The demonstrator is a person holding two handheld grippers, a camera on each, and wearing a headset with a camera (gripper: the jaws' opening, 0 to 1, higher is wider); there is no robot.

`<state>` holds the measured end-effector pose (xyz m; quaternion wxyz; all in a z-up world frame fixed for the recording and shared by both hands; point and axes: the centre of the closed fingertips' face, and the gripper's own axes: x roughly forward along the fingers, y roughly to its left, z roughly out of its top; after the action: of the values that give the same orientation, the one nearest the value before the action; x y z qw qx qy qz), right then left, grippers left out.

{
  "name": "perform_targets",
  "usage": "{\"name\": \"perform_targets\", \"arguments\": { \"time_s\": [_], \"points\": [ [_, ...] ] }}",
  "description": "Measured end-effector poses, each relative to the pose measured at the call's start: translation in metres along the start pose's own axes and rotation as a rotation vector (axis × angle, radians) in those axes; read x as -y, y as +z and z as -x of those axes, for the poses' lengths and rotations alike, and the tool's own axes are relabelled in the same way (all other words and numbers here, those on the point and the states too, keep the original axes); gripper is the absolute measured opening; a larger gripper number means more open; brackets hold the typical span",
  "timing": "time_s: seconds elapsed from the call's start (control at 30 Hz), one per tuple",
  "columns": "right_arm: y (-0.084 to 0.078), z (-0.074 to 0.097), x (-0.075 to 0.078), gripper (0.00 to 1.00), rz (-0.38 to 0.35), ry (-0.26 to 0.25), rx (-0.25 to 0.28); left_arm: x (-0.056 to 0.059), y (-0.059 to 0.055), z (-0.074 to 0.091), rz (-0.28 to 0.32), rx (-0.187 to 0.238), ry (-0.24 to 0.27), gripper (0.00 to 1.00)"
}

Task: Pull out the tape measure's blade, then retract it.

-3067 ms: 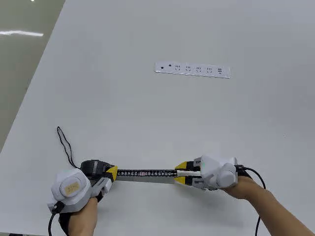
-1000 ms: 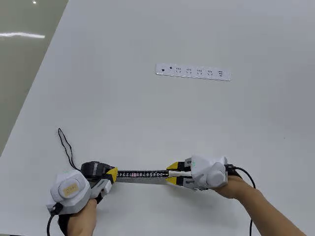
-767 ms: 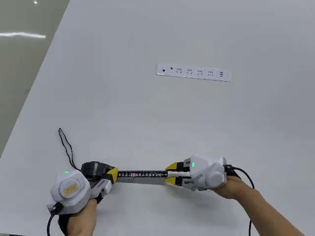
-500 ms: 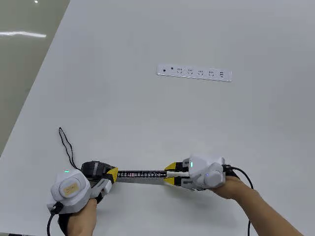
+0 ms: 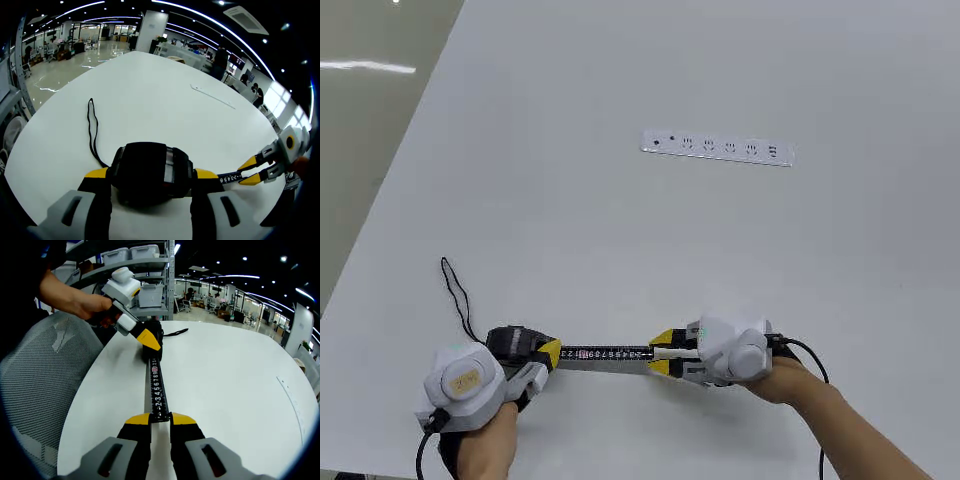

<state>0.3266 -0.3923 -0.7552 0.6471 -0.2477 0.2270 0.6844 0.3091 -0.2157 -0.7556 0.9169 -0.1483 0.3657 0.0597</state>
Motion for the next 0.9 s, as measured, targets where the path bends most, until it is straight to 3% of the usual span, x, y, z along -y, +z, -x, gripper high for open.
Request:
{"name": "perform_targets", "arguments": {
  "time_s": [0.9],
  "points": [
    [0.011,-0.015,-0.002,0.12,-0.004,0.004,0.015,-0.001,0.000,-0.001,0.006,-0.001,-0.003,0.60]
  ]
}}
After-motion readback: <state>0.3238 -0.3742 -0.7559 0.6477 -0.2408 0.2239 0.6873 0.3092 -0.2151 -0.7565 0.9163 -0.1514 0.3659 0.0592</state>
